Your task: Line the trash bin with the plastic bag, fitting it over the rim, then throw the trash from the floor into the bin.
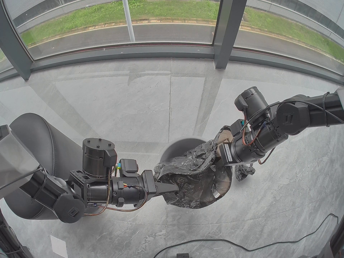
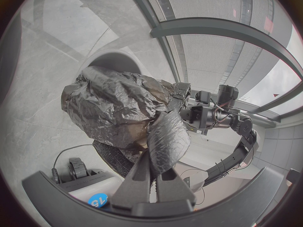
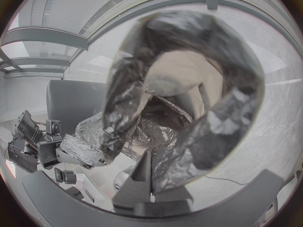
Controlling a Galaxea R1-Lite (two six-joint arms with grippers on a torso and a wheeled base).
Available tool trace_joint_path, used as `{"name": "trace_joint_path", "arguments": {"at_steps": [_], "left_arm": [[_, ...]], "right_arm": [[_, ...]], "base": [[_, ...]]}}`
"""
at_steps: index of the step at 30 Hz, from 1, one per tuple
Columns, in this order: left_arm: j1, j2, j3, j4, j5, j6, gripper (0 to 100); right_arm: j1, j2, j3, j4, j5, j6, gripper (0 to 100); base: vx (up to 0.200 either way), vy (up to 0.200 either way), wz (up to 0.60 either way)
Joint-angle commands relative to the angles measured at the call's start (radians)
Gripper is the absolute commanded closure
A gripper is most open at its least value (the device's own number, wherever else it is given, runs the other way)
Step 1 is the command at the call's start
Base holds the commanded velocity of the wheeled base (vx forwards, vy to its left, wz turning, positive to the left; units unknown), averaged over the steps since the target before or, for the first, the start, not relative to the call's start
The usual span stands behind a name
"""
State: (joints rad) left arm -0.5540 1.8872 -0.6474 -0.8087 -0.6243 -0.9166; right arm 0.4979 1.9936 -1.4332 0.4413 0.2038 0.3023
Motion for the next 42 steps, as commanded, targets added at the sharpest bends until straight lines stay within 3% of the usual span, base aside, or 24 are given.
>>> {"name": "trace_joint_path", "arguments": {"at_steps": [1, 5, 19, 42], "left_arm": [[0.025, 0.049, -0.012, 0.003, 0.0, -0.002, 100], [0.046, 0.061, -0.038, 0.039, -0.002, -0.002, 100], [0.046, 0.041, -0.09, 0.256, 0.0, -0.005, 100], [0.092, 0.144, -0.158, 0.266, 0.006, 0.041, 100]], "right_arm": [[-0.001, 0.045, 0.031, -0.053, -0.003, -0.006, 100], [0.002, 0.062, 0.045, -0.136, -0.004, -0.006, 100], [0.011, 0.077, 0.117, -0.142, -0.004, -0.009, 100], [-0.024, 0.136, 0.146, -0.145, -0.029, -0.009, 100]], "base": [[0.0, 0.0, 0.0], [0.0, 0.0, 0.0], [0.0, 0.0, 0.0], [0.0, 0.0, 0.0]]}}
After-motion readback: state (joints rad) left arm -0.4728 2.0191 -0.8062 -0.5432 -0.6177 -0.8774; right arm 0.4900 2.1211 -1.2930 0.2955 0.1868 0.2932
